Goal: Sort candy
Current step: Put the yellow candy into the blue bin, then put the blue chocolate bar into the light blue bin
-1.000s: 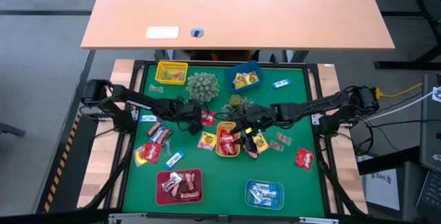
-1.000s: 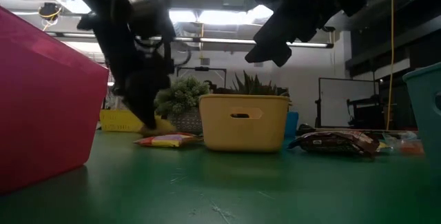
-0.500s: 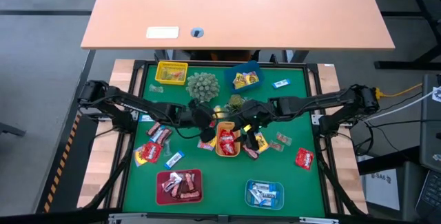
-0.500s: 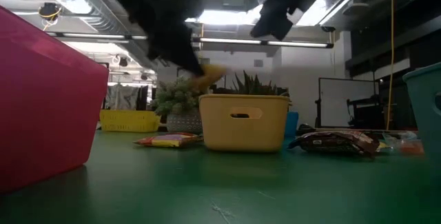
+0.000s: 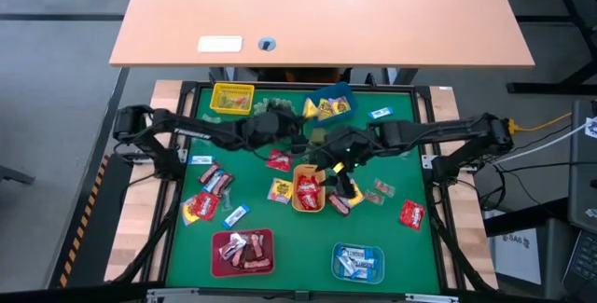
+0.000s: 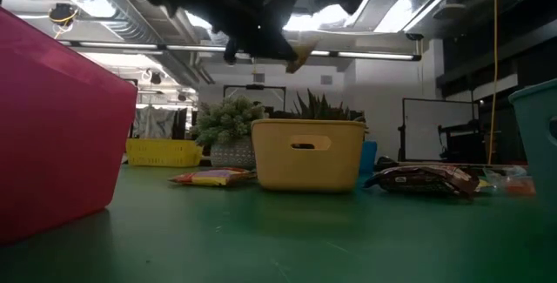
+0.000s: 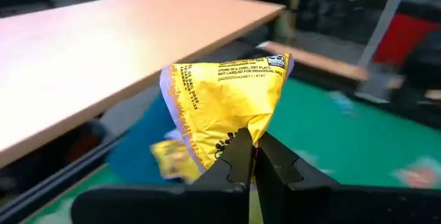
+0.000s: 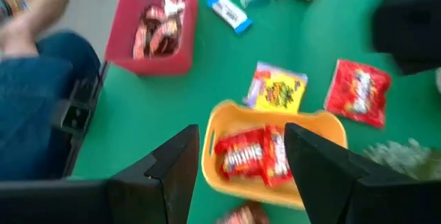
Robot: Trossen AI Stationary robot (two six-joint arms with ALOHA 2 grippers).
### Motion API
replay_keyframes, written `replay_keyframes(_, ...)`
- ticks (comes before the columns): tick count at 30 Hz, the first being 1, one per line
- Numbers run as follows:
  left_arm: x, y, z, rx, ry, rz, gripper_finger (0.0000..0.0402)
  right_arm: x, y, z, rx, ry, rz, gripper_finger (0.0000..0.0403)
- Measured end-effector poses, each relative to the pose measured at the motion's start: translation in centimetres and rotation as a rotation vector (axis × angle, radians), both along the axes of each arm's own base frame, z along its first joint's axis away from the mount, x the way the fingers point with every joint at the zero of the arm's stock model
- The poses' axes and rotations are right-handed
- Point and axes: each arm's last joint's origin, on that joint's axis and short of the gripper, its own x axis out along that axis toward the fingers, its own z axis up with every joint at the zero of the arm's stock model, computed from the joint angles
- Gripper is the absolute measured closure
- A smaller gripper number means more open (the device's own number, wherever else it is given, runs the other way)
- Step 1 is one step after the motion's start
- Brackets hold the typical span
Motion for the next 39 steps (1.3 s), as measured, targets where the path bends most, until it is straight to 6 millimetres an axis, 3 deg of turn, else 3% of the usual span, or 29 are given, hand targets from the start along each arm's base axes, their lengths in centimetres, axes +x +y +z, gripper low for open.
replay_keyframes(7,0.8,4.7,-1.7,-0.051,-0.112,0.039,0.0401,-1.7,-0.3,3.0,-0.083,0.122,-0.006,0.0189)
replay_keyframes(14,2.0,7.5,-5.2,-0.042,-0.182,0.073,0.0401,-3.6,-0.9,3.1,-0.267,0.293,0.012,0.0189)
replay_keyframes(22,2.4,8.5,-7.4,-0.047,-0.176,0.081,0.0401,-4.6,-1.7,2.8,-0.558,0.382,-0.025,0.0189)
replay_keyframes(28,2.2,8.4,-8.4,-0.103,-0.046,0.006,0.0397,-4.7,-1.8,2.8,-0.577,0.394,-0.005,0.0189)
replay_keyframes(33,1.8,8.7,-8.7,-0.159,0.022,-0.055,0.0361,-6.2,-1.8,2.6,-0.549,0.405,-0.012,0.0189)
replay_keyframes(39,2.9,9.5,-7.4,-0.153,-0.018,-0.045,0.0332,-7.2,-1.9,2.6,-0.538,0.352,-0.031,0.0189)
